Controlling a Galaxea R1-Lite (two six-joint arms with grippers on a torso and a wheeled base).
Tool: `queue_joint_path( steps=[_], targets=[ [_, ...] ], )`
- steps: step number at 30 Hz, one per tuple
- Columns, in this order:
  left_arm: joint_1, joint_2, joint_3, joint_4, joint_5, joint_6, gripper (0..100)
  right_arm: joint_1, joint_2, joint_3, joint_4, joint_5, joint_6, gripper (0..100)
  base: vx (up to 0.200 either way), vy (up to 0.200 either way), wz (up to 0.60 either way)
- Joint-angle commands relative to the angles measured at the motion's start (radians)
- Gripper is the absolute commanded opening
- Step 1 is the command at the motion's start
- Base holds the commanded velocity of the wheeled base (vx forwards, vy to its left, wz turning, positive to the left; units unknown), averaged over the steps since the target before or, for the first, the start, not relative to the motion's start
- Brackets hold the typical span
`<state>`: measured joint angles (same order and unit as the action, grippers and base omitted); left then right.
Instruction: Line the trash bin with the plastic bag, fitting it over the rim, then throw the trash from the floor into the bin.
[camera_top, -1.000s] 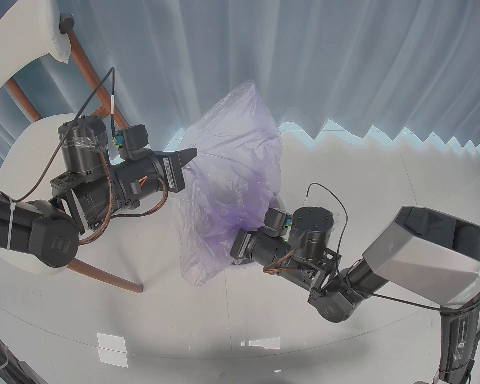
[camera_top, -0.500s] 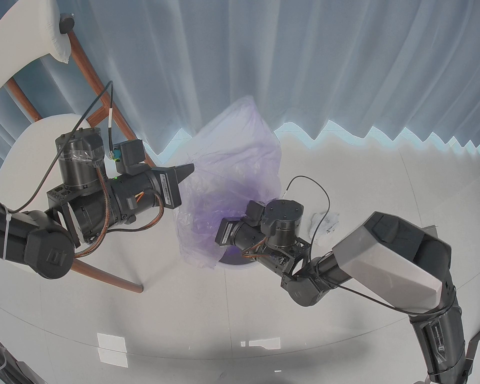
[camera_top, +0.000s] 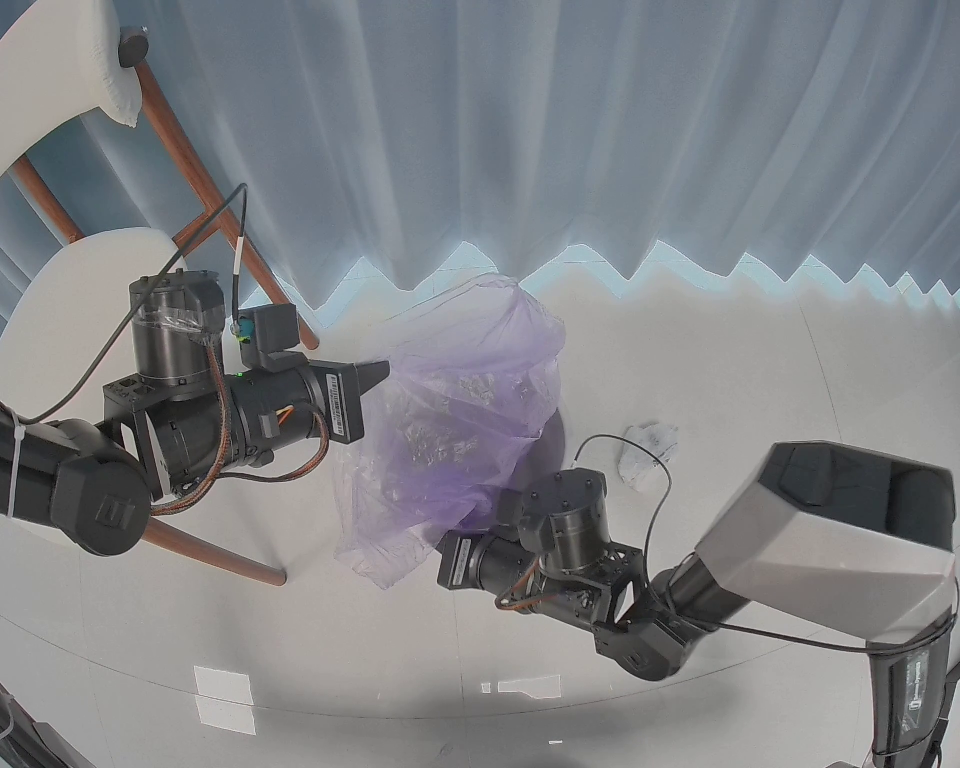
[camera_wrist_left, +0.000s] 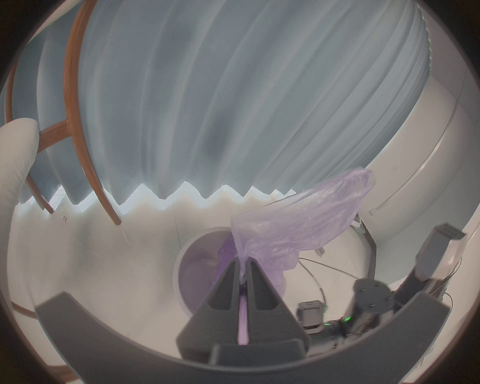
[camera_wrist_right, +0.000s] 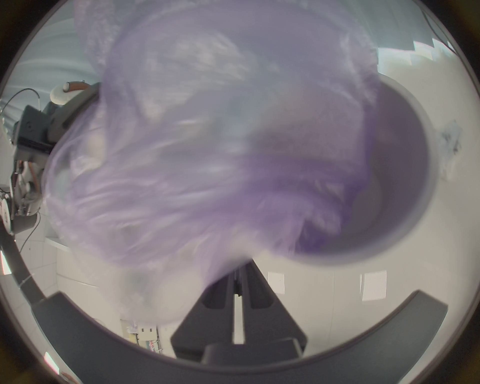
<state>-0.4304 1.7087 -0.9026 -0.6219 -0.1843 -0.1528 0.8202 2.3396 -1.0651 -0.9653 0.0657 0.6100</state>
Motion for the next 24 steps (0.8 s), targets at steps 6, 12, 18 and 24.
queue_joint_path(
  steps=[6,12,18,24],
  targets=[
    [0.007,0.037,-0.004,0.057,0.002,0.079,0,0.004,-0.345,0.415,-0.039,-0.03,0.062,0,0.0,0.0,0.0],
    [0.002,0.029,0.001,0.059,0.002,0.081,0,-0.09,-0.434,0.511,-0.05,-0.027,0.056,0,0.0,0.0,0.0],
    [-0.002,0.014,0.005,0.06,0.0,0.082,0,-0.256,-0.388,0.43,-0.133,-0.007,-0.084,0,0.0,0.0,0.0],
    [-0.008,-0.009,0.042,0.054,0.002,0.084,0,-0.302,-0.298,0.301,-0.21,0.04,-0.161,0,0.0,0.0,0.0]
  ],
)
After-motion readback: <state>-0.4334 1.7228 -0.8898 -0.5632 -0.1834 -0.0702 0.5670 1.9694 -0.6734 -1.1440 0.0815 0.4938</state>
